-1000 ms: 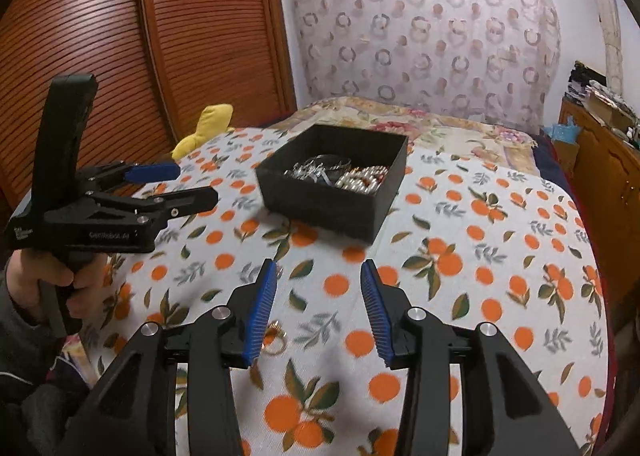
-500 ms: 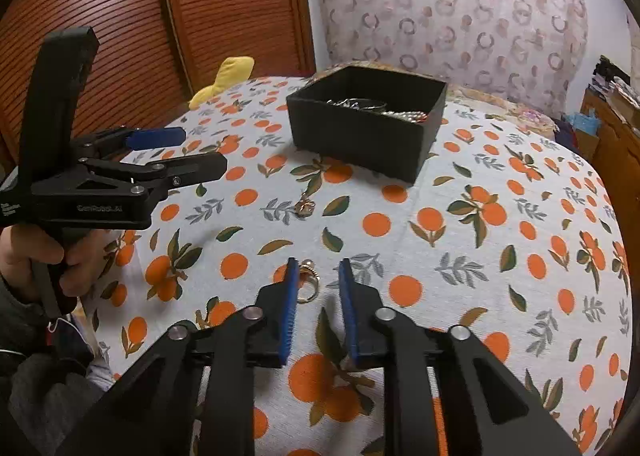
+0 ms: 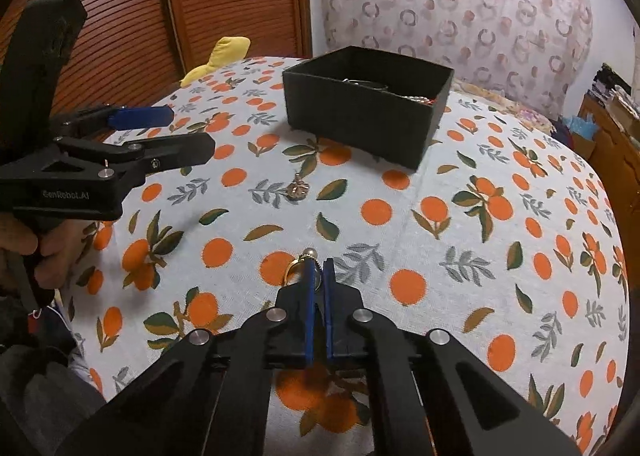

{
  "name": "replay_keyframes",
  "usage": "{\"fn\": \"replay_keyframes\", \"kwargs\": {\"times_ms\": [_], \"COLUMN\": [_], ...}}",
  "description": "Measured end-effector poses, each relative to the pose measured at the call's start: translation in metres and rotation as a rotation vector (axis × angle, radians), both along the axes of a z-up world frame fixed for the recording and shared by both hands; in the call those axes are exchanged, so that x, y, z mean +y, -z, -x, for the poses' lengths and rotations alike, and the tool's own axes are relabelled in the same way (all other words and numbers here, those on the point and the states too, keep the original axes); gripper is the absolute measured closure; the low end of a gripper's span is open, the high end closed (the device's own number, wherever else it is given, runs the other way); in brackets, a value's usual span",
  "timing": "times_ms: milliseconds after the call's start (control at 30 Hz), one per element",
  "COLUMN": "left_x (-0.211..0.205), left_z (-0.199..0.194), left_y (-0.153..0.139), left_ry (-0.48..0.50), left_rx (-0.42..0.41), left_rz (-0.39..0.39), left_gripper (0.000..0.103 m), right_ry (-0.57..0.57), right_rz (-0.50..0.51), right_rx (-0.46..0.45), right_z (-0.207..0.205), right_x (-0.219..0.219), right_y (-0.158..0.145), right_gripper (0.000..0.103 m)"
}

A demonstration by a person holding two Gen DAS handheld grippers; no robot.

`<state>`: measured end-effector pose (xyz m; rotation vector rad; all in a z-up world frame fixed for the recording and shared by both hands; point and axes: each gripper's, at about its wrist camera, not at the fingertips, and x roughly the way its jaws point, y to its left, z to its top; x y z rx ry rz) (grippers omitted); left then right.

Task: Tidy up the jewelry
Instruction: 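Grasp the gold ring with the right tool, then grasp the rose-gold flower earring with the left tool while the right tool holds the ring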

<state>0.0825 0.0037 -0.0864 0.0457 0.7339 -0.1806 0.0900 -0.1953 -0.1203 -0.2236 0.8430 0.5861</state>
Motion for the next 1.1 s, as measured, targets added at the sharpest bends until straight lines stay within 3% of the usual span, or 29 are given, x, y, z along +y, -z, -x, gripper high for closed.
{"fn": "replay_keyframes", "kwargs": {"times_ms": [400,533,800,1100], "left_x": [-0.042,-0.055,-0.067,-0.075], "left_z": [-0.016,-0.024,-0.038,-0.047], "left_y": [0.006,0.012,0.021,0.026], "left_ry": [0.116,0.154,0.19,0.188], "left_rx": [0.048,0.088,0.142,0.15], "left_rz": [-0.005,-0.012,-0.015,-0.046], "left_gripper": [0.015,0.035,0.059,0.07], "right_ry": [0.084,0.103,0.123,0.123], "right_rz": [-0.071,-0.076,-0.098,-0.099], "right_rx": [-0.059,-0.058,-0.053,-0.056], "right_z": [0.006,0.006,0.007,0.007], "right_x": [-0.046,-0.054,-0.064,-0.064], "right_y": [-0.015,-0.014,-0.01,-0.01], "right_gripper": [0.099,0.099,0.099,0.099]}}
